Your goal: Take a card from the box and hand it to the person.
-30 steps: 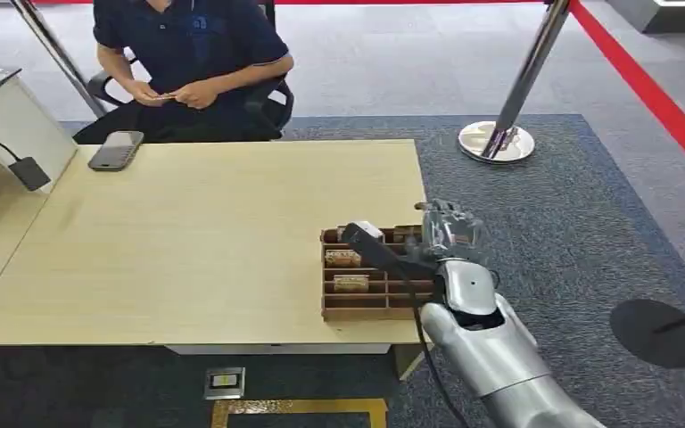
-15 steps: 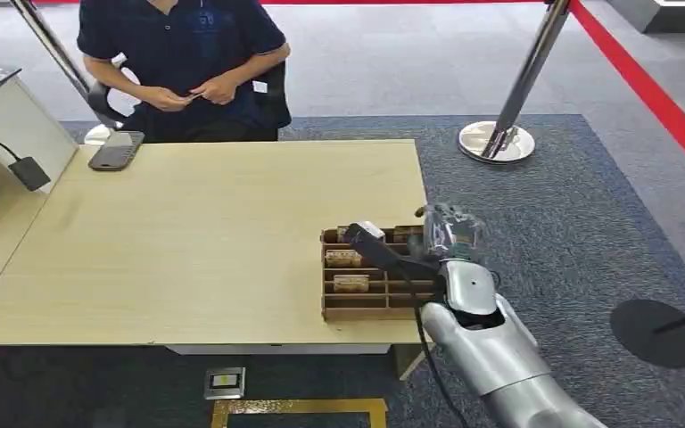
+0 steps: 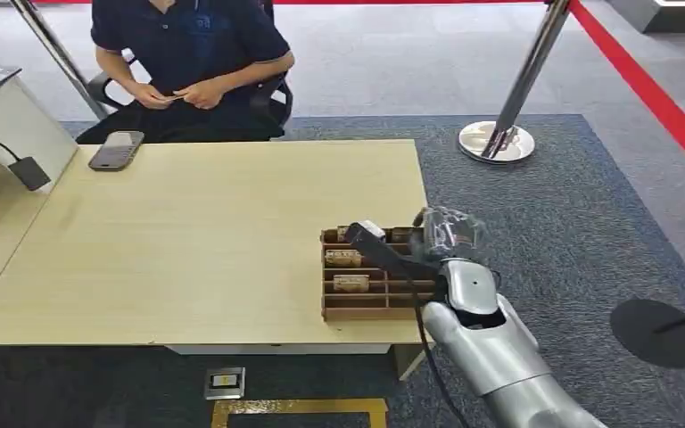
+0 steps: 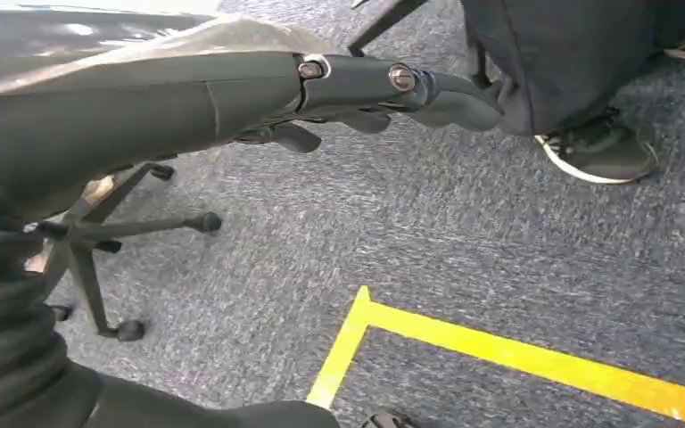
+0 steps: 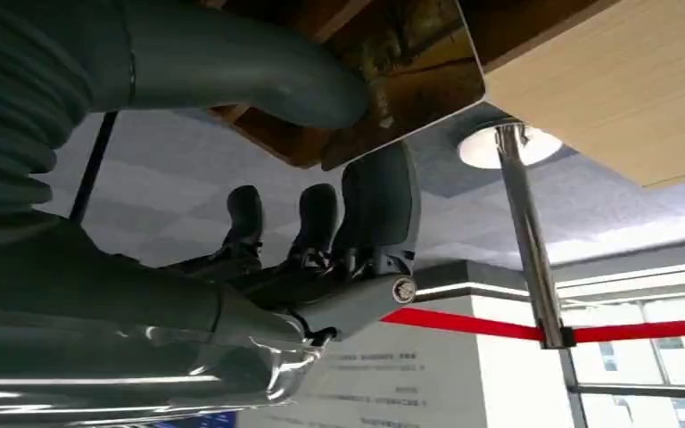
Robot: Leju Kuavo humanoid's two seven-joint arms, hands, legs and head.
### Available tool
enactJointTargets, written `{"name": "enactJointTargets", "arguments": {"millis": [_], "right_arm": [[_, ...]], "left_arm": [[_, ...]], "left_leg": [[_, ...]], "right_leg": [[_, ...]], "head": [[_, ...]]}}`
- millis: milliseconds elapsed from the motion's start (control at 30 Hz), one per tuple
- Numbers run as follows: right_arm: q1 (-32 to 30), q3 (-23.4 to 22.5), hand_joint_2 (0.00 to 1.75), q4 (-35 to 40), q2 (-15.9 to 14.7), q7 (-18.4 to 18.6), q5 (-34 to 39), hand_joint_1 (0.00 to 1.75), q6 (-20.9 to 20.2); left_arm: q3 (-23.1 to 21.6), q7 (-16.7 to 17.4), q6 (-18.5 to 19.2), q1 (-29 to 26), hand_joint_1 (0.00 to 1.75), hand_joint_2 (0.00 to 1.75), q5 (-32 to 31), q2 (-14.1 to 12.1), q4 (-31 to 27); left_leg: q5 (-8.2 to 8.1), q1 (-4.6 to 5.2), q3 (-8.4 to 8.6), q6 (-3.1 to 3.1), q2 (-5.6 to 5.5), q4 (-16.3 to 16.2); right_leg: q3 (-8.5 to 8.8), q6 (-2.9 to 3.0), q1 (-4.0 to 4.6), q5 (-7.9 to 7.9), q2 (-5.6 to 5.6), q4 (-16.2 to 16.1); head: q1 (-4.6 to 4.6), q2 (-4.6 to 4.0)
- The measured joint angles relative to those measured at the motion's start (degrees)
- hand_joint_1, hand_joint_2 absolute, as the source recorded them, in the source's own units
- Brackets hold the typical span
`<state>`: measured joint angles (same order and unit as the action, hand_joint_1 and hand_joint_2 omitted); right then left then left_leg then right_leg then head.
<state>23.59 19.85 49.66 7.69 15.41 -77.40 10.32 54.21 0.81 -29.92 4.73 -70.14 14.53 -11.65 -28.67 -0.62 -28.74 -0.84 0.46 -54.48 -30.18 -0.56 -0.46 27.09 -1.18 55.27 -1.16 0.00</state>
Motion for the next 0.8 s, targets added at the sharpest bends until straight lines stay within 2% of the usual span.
{"name": "enactJointTargets", "arguments": {"millis": [33, 67, 200, 267, 367, 400, 433, 467, 533, 800], "right_arm": [[0.00, 0.00, 1.75, 0.00, 0.00, -0.13, 0.02, 1.03, -0.09], [0.01, 0.00, 1.75, 0.00, 0.00, -0.20, 0.09, 1.03, -0.15], [0.13, 0.00, 1.75, -0.17, 0.04, -0.87, 0.63, 1.06, -0.52], [0.15, 0.00, 1.75, -0.22, 0.07, -1.11, 0.83, 1.22, -0.57], [0.32, 0.00, 1.75, -0.50, 0.18, -1.20, 0.96, 1.33, -0.63], [0.48, 0.00, 1.75, -0.61, 0.17, -1.22, 1.07, 1.55, -0.63], [0.68, 0.00, 1.75, -0.70, 0.18, -1.27, 1.22, 1.64, -0.59], [0.70, 0.00, 1.75, -0.77, 0.20, -1.31, 1.29, 1.64, -0.55], [0.70, 0.00, 1.75, -0.85, 0.24, -1.57, 1.40, 1.75, -0.48], [0.83, 0.00, 1.75, -1.03, 0.33, -2.12, 1.90, 1.75, -0.26]], "left_arm": [[-0.04, 0.20, 0.00, 0.00, 0.00, 1.75, -0.07, -0.02, 0.00], [-0.06, 0.37, 0.02, 0.00, 0.00, 0.00, -0.17, -0.02, 0.00], [-0.15, 0.44, 0.00, -0.01, 0.00, 0.00, -0.41, -0.02, 0.00], [-0.17, 0.44, 0.02, -0.01, 0.00, 0.00, -0.46, -0.02, 0.00], [-0.20, 0.41, 0.00, -0.01, 0.00, 0.00, -0.44, -0.02, 0.00], [-0.20, 0.41, 0.00, -0.01, 0.00, 0.00, -0.46, -0.02, 0.00], [-0.22, 0.41, 0.00, -0.01, 0.00, 0.00, -0.46, -0.02, 0.00], [-0.24, 0.41, 0.00, -0.01, 0.00, 0.00, -0.48, -0.02, 0.00], [-0.30, 0.41, 0.00, -0.01, 0.00, 0.00, -0.48, -0.02, 0.00], [-0.35, 0.41, 0.00, 0.00, 0.00, 0.00, -0.48, -0.02, 0.00]], "left_leg": [[0.00, 0.00, 0.00, 0.00, 0.00, 0.00], [0.00, 0.00, 0.00, 0.00, 0.00, 0.00], [0.00, 0.00, 0.01, 0.00, 0.00, 0.00], [0.00, 0.00, 0.01, 0.00, 0.00, 0.00], [0.00, 0.00, 0.00, 0.00, 0.00, 0.00], [0.00, 0.00, 0.01, 0.00, 0.00, 0.00], [0.00, 0.00, 0.01, 0.00, 0.00, 0.00], [0.00, 0.00, 0.01, 0.00, 0.00, 0.00], [0.00, 0.00, 0.01, 0.00, 0.00, 0.00], [0.03, 0.00, 0.03, -0.01, 0.00, 0.00]], "right_leg": [[0.00, 0.00, 0.00, 0.00, 0.00, 0.00], [0.00, 0.00, 0.00, 0.00, 0.00, 0.00], [0.00, 0.00, 0.00, -0.01, 0.00, 0.00], [0.00, 0.00, 0.00, -0.01, 0.00, 0.00], [0.00, 0.00, 0.00, -0.01, 0.00, 0.00], [0.00, 0.00, 0.00, -0.01, 0.00, 0.00], [0.00, 0.00, 0.00, -0.01, 0.00, 0.00], [0.01, 0.00, 0.00, -0.01, 0.00, 0.00], [0.00, 0.00, 0.00, -0.01, 0.00, 0.00], [0.02, 0.00, 0.00, -0.04, 0.00, 0.00]], "head": [[0.00, 0.00], [0.00, 0.00], [0.00, 0.00], [0.00, 0.00], [0.00, 0.00], [0.00, 0.00], [0.00, 0.00], [0.00, 0.00], [0.00, 0.00], [0.00, 0.00]]}}
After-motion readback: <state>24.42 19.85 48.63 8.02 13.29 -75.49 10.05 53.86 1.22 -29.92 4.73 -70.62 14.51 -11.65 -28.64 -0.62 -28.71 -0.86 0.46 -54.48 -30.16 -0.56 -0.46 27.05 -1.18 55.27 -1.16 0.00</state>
